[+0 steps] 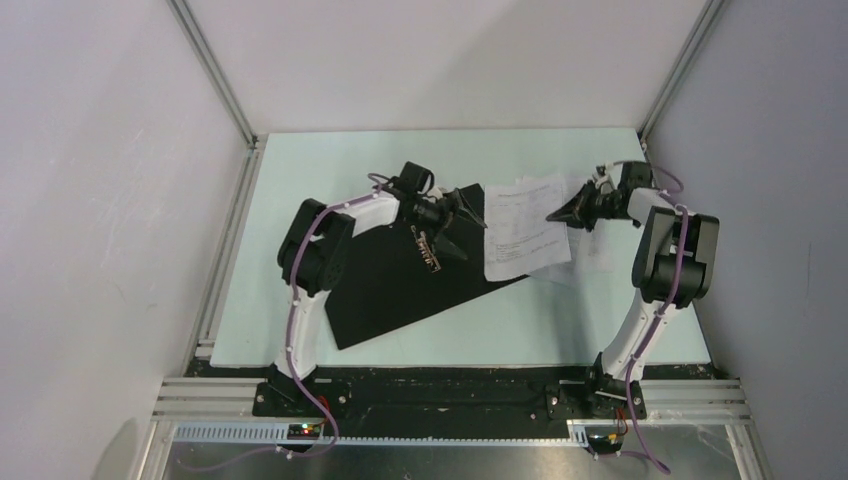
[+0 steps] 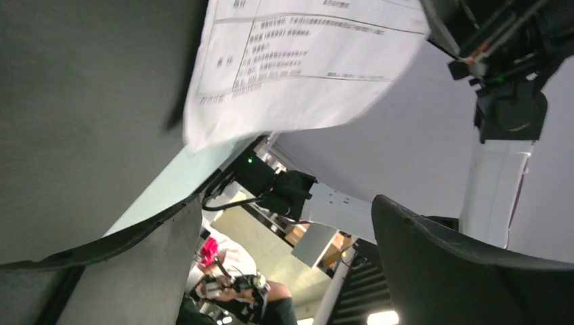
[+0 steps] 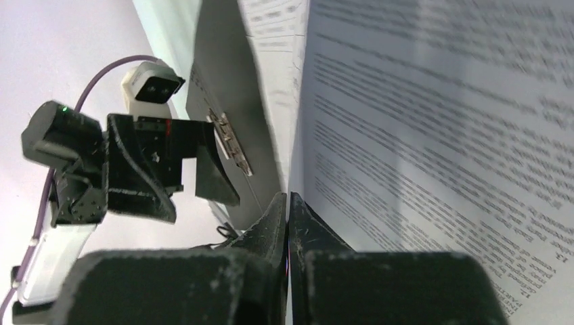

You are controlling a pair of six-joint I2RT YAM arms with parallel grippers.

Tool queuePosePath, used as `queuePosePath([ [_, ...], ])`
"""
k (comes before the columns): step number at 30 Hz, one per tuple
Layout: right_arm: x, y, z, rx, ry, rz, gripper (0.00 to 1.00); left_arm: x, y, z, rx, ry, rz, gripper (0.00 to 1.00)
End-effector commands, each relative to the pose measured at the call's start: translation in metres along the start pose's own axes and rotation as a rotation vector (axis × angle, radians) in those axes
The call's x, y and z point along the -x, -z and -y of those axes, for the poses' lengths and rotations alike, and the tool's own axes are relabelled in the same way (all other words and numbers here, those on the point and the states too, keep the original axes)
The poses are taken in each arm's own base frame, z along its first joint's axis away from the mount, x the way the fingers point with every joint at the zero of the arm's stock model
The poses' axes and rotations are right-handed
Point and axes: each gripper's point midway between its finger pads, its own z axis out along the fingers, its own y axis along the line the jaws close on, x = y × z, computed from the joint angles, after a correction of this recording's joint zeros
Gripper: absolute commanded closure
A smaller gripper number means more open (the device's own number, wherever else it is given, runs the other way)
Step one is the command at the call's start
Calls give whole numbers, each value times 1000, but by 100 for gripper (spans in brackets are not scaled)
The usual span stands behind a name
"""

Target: Put the files into the folder

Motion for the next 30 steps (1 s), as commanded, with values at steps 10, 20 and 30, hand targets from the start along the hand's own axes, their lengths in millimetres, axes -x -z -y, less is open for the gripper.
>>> queuePosePath([
  [10,-26,27,-109,11,516,-140,100,64,183,-23,450,-701,510,0],
  [20,-45,26,-194,100,708,-142,100,18,328,-121,849,-412,882,0],
  [30,-64,14,-199,107,730,-169,100,-36,322,-245,635,81,774,4],
])
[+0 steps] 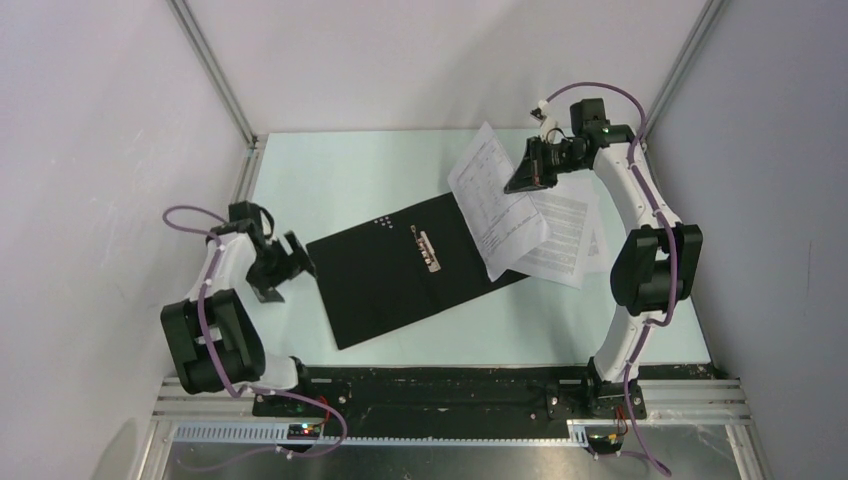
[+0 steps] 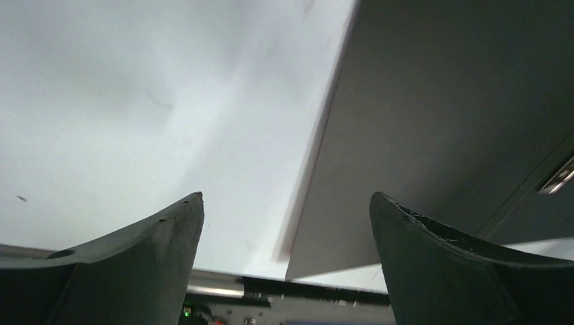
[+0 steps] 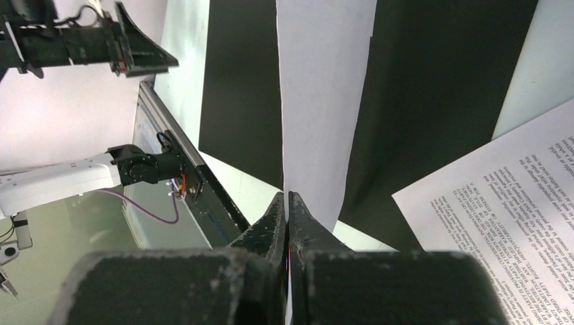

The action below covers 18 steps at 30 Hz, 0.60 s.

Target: Put the files into the folder

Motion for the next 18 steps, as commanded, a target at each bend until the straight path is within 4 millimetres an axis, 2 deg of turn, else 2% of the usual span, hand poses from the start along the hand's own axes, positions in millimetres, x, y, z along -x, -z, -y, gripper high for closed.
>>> queuePosePath([
  [1,4,7,-18,3,43,27,100,-39,-9,4,-76,39,-130,7],
  [4,4,6,-18,10,42,24,100,-49,-21,0,-96,81,-172,13],
  [8,1,2,-20,23,40,14,100,-59,-34,9,-169,100,-236,22],
  [16,-4,-3,-21,34,-4,7,100,-51,-63,21,-234,70,-313,46],
  [18,-4,-2,-20,27,-10,8,100,-47,-68,27,-261,67,-322,48],
])
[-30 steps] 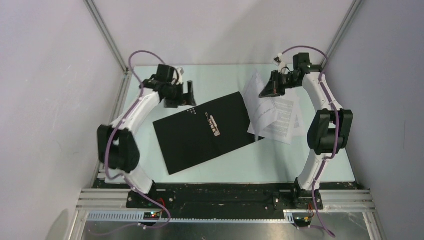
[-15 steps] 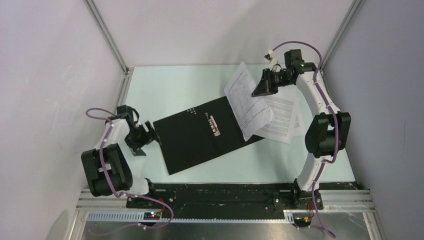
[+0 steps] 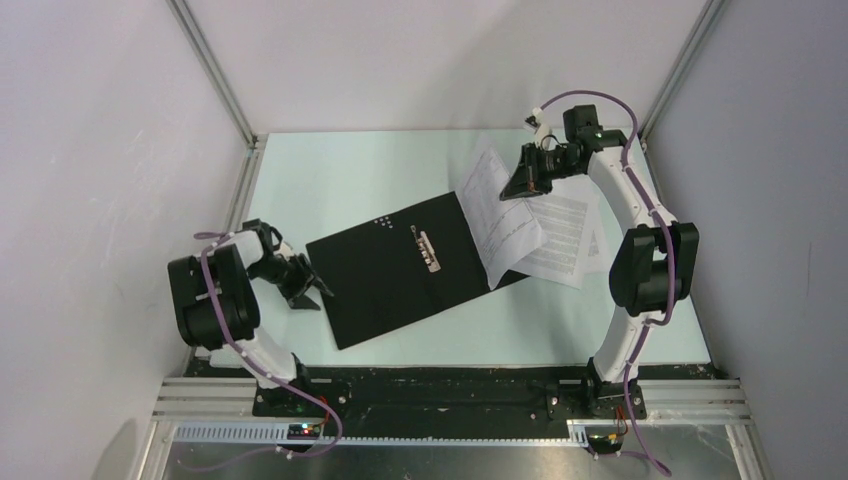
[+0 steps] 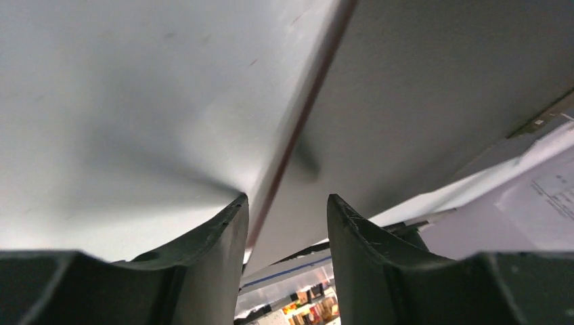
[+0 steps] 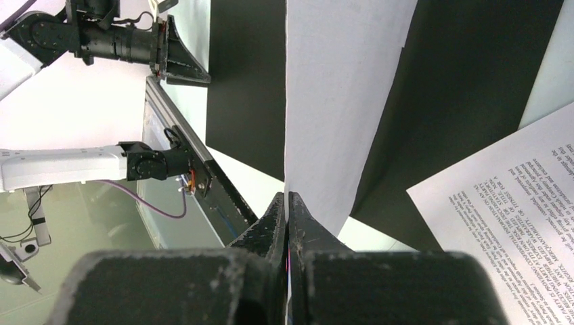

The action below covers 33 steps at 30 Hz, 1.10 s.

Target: Put the files into the folder

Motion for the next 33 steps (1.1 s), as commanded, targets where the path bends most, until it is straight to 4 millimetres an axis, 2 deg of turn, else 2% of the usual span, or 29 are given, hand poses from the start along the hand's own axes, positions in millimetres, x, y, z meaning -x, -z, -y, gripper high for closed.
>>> queuePosePath([
  [1,7,11,-17,13,28,41,100,27,-14,19,-92,-78,32,49],
  [5,3,9,-13,5,21,32,100,39,-17,29,-108,-110,35,59],
  [6,2,8,-12,4,20,28,100,44,-16,31,-108,-124,47,68],
  [7,0,6,-9,5,13,21,100,48,-17,30,-93,-127,53,74],
  [8,-1,5,-8,6,10,18,100,56,-15,32,-89,-141,74,86],
  [10,-3,1,-6,13,-3,8,100,70,-11,33,-63,-166,109,97],
  [14,-4,-5,2,10,-38,-4,100,99,-3,40,-41,-208,171,100],
  [19,-13,-18,23,-11,-124,-28,100,132,11,50,-13,-276,237,100],
  [22,-19,-25,34,-28,-161,-51,100,140,17,49,13,-312,253,100],
  [24,-14,-25,31,-29,-148,-55,100,139,21,49,26,-322,261,100],
  [29,10,-29,-12,86,-69,-37,100,136,36,50,41,-353,295,100],
  [32,14,-34,-7,112,-119,-17,100,139,49,56,35,-375,324,100],
  [33,10,-35,3,105,-170,-20,100,138,53,58,35,-381,330,100],
])
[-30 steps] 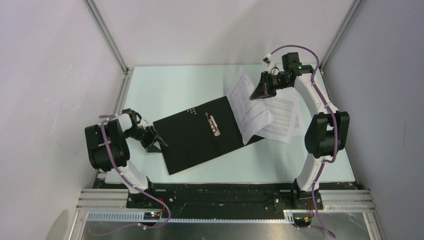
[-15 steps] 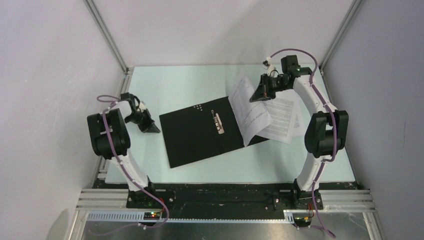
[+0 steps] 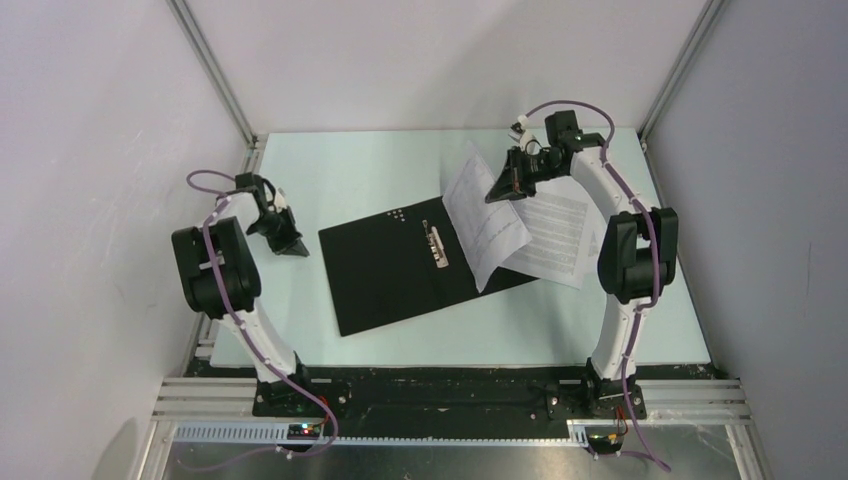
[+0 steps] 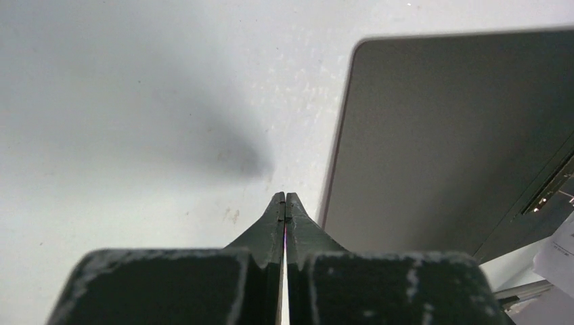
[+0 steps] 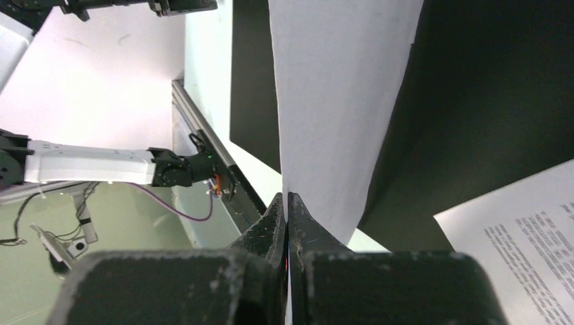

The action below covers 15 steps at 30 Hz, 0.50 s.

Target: Put the files into the folder

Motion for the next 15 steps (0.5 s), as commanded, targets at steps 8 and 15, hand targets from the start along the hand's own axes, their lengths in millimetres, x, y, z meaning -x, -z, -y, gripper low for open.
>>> queuePosePath([
  [8,15,-14,86,-27,-255,29,100,33,71,36,22,-202,142,100],
  [15,9,-30,134,-101,-299,-6,100,16,77,49,91,-375,98,99],
])
